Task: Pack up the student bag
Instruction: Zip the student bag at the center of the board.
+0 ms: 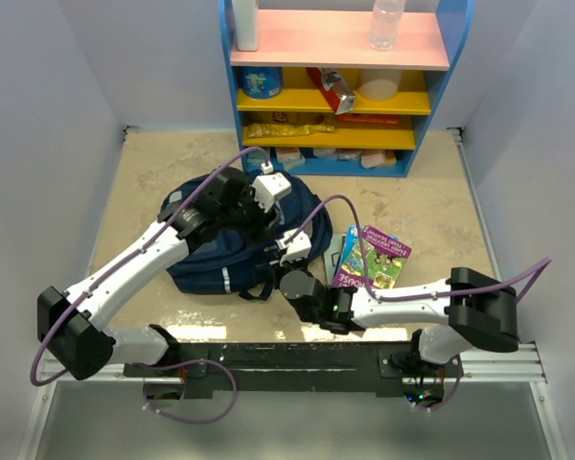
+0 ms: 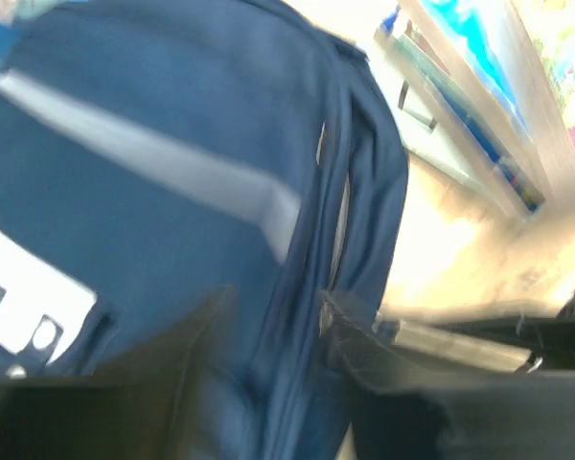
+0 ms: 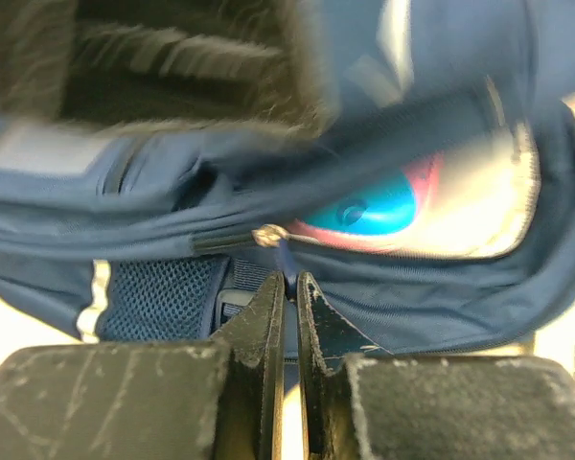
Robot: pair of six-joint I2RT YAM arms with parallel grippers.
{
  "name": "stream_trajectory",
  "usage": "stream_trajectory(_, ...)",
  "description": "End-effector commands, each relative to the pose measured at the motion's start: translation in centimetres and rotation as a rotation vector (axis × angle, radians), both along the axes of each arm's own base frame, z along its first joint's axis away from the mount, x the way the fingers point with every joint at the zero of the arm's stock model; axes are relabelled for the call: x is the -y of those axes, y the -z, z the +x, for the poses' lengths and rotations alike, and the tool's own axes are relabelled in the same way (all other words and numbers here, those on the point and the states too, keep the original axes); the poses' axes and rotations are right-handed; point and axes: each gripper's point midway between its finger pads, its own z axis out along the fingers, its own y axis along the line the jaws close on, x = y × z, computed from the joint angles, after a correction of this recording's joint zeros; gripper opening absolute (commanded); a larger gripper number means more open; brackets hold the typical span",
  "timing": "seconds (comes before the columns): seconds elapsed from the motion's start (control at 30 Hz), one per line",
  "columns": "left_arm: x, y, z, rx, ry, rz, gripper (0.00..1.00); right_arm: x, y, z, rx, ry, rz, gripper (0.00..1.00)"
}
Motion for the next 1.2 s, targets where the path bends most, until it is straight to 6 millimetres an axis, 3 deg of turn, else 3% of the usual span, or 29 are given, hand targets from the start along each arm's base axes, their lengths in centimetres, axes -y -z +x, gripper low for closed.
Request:
stream_trajectory(0.0,-2.4,-2.8,-1.4,0.065,0.029,0.025,0.83,3.0,-0.3,1.9,0.027,0.147,-0.030,0.00)
stream_trajectory(0.07,-3.8,-2.3,-1.8,0.075,0.037,0.043,1.00,3.5,-0.7,2.0,0.029,0.153,-0.027,0.00)
stream_trajectory(0.2,-5.0,0.0,-4.6,0.016,0.164,0.105,1.00,4.3,-1.5,2.2,0.035,0.166,-0.015,0.00)
stream_trajectory(0.3,-4.9,2.8,-6.7,-0.051,0.275,0.125,1.00,4.1,-1.7,2.2,0.030,0.158,-0.001,0.00)
stream_trajectory(0.33,-5.3,4.6,-7.3,-0.085,0.299,0.153,1.00,4.1,-1.8,2.1,0.028,0.157,0.002,0.00)
stream_trajectory(0.47,-6.3,8.2,-7.6,-0.047,0.363,0.224,1.00,3.7,-1.9,2.0,0.014,0.142,0.026,0.00)
stream_trajectory(0.57,-5.5,9.1,-7.5,-0.001,0.394,0.226,1.00,3.6,-2.2,1.9,0.012,0.136,0.041,0.00)
stream_trajectory(0.7,-4.7,9.6,-5.5,0.028,0.347,0.239,1.00,3.1,-2.6,1.8,0.002,0.117,0.063,0.00)
stream_trajectory(0.9,-3.6,7.6,-2.3,0.133,0.227,0.211,1.00,2.6,-3.1,1.5,-0.014,0.094,0.093,0.00)
stream_trajectory(1.0,-2.9,7.3,-2.2,0.140,0.224,0.204,1.00,2.6,-3.2,1.4,-0.020,0.089,0.102,0.00)
stream_trajectory(1.17,-2.4,8.9,-2.0,0.168,0.210,0.248,0.97,2.4,-3.7,1.2,-0.029,0.079,0.134,0.00)
